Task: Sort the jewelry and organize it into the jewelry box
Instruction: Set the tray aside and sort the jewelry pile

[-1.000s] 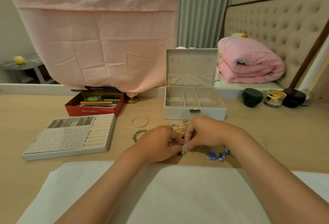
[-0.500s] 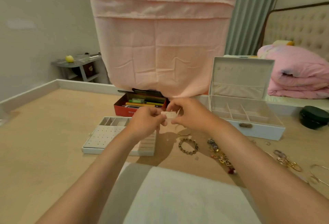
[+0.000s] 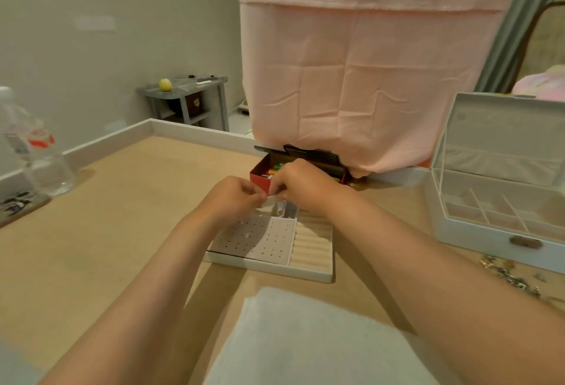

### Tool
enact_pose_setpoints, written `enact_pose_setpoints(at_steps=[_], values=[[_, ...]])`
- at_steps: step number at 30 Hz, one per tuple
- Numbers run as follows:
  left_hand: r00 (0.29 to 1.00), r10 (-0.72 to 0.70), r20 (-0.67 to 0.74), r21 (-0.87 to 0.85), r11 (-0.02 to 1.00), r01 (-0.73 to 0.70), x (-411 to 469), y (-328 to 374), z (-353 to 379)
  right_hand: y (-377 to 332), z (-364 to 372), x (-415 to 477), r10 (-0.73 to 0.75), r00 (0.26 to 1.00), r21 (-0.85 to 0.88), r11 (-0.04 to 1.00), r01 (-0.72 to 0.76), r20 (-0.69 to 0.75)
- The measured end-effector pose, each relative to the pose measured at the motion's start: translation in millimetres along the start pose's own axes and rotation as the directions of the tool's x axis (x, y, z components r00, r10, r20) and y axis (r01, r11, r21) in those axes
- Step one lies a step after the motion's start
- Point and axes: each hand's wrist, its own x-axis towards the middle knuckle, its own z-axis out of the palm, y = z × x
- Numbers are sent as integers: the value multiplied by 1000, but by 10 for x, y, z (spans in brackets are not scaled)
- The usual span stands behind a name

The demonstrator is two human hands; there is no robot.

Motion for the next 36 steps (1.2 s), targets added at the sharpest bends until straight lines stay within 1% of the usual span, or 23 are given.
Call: enact_pose_setpoints(at_steps=[3,7,11,15,18,21,22,25,29,30,33,36], values=[[1000,0,17,32,1000,0,70,-89,-38,33,80,141,-27,999,-37,999,28,24],[1000,5,-24,100,995,-3,149,-245,-69,92,163,285,-81,995,-83,993,85,54],[998,63,-20,167,984,-59,144,-332,-49,90,209,360,-115,990,-91,988,122,80],[995,96,-29,187,978,-89,139,-365,-26,61,232,400,-136,985,-90,985,146,110],[992,125,-28,200,973,-117,127,-384,-14,53,254,440,-144,978,-131,978,163,148],[980,200,-21,247,950,-189,114,-407,-3,53,316,452,-152,979,-164,971,174,138],[974,224,-10,264,940,-214,110,-420,-1,52,326,444,-149,979,-154,973,169,137],[961,274,27,342,901,-266,104,-458,6,64,249,384,-113,987,-28,993,117,118],[963,268,38,391,882,-261,109,-428,9,185,105,319,6,999,84,996,-3,-36],[965,261,35,396,882,-253,111,-413,10,202,99,318,30,999,82,996,-27,-41],[973,230,2,372,903,-214,105,-366,19,156,168,324,56,998,50,997,-57,11],[977,211,-24,343,920,-190,105,-362,56,62,271,345,53,998,-43,998,-52,25]])
